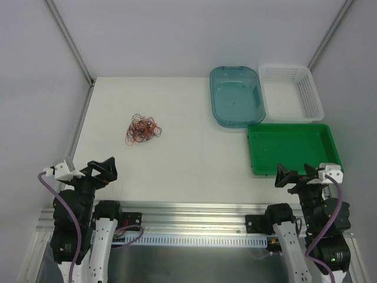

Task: Untangle the cables

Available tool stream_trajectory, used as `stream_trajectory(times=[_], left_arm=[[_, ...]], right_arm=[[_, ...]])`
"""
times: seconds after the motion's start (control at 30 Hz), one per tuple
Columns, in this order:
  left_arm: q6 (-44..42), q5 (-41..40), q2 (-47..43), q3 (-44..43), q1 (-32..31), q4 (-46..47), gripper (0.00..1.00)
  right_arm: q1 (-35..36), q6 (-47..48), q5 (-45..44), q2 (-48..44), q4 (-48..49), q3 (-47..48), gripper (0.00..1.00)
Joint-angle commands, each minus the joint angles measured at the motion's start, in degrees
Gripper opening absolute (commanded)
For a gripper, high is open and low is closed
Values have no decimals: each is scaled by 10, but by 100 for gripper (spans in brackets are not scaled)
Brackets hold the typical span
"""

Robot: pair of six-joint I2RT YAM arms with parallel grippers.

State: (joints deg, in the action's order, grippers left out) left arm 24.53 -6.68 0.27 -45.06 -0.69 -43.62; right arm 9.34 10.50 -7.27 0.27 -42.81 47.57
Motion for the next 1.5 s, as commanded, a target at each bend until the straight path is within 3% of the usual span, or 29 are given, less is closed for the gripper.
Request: stream_trajectory(times=[0.0, 0.17, 0.37, 0.57, 0.7, 0.87, 1.17, 1.47], left_arm=[[19, 3, -95, 7, 2, 8, 99], [36, 18, -80, 21, 2, 8, 99], [102, 15, 2, 57, 2, 19, 99], [138, 36, 155, 58, 1, 61, 99], [119, 54, 336, 16, 1, 82, 99], [125, 62, 535, -45, 1, 157, 99], [158, 66, 852, -198, -5, 190, 99], [160, 5, 991, -257, -79, 194, 91]], right_arm=[[-1, -13, 8, -72, 5, 13, 97], [-1, -48, 26, -34, -4, 23, 97], [-1, -48, 130, 80, -20, 41, 97], [-1, -86, 144, 205, -50, 58, 97], [-1, -92, 201, 284, -55, 64, 97], [-1, -97, 229, 291, -35, 45, 97], [-1, -76, 237, 274, -16, 17, 97], [1, -90, 289, 282, 40, -20, 97]])
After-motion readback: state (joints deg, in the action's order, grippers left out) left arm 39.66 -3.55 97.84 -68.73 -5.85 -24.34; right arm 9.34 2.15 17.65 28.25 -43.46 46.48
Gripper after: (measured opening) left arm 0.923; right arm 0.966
